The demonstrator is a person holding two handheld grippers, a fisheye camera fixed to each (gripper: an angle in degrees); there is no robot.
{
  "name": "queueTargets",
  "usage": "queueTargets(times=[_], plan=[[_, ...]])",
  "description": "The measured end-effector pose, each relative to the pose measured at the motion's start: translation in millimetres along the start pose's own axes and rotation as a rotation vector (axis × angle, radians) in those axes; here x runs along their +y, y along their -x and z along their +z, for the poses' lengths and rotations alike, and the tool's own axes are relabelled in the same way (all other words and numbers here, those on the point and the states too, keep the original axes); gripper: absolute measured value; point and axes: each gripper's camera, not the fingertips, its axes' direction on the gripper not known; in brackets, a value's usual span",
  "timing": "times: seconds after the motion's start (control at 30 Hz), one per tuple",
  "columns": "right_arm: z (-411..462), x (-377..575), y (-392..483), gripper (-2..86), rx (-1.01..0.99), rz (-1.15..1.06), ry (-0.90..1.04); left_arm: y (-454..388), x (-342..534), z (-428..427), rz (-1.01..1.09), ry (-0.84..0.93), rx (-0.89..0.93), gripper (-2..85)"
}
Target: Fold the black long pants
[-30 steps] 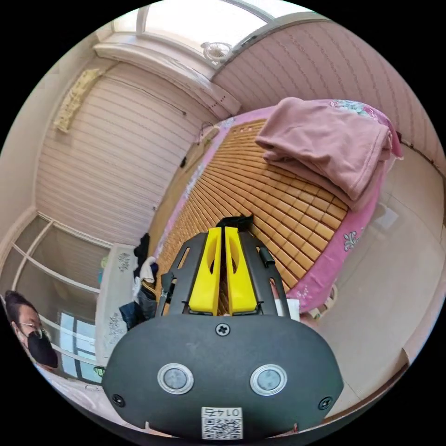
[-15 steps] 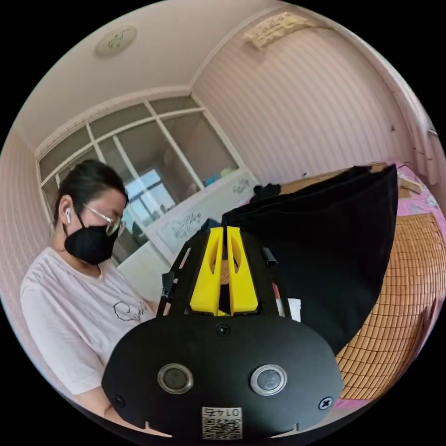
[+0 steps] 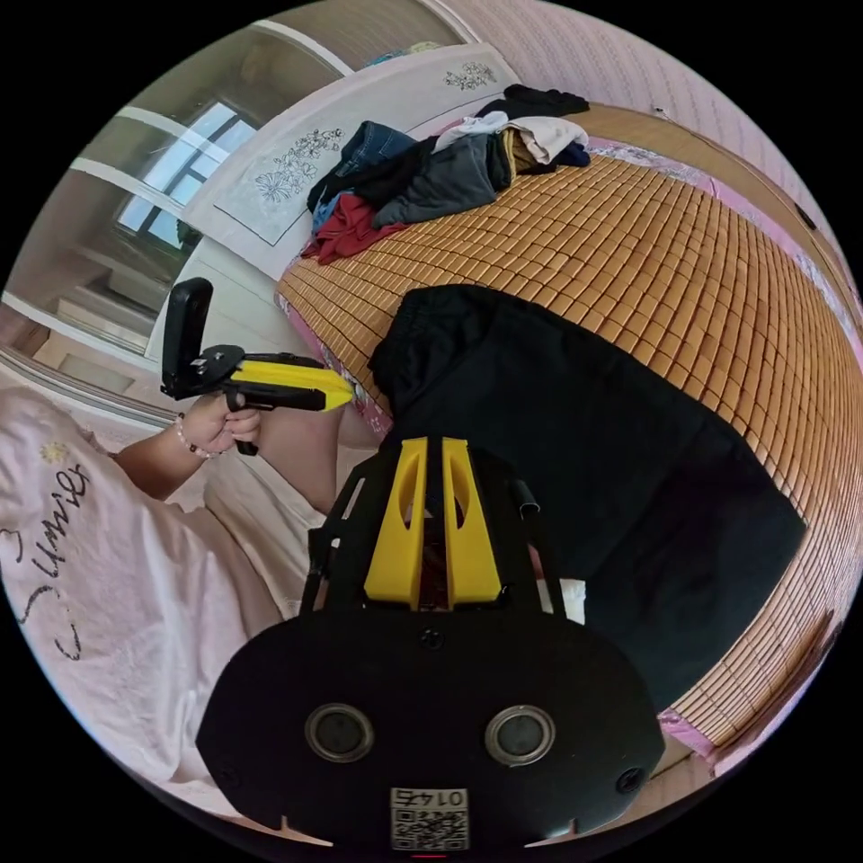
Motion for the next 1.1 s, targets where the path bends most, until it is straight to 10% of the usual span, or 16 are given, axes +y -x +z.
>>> queueTargets(times=[0.3, 1.1], plan=[[68, -118, 29, 8.5, 0.138, 0.005, 0.087, -9, 7, 31, -0.069, 0.063, -0.093, 14.0], [37, -181, 18, 0.6, 0.125, 0.154, -0.05, -75, 29, 2, 0.063, -0.051, -0.081, -0.8]])
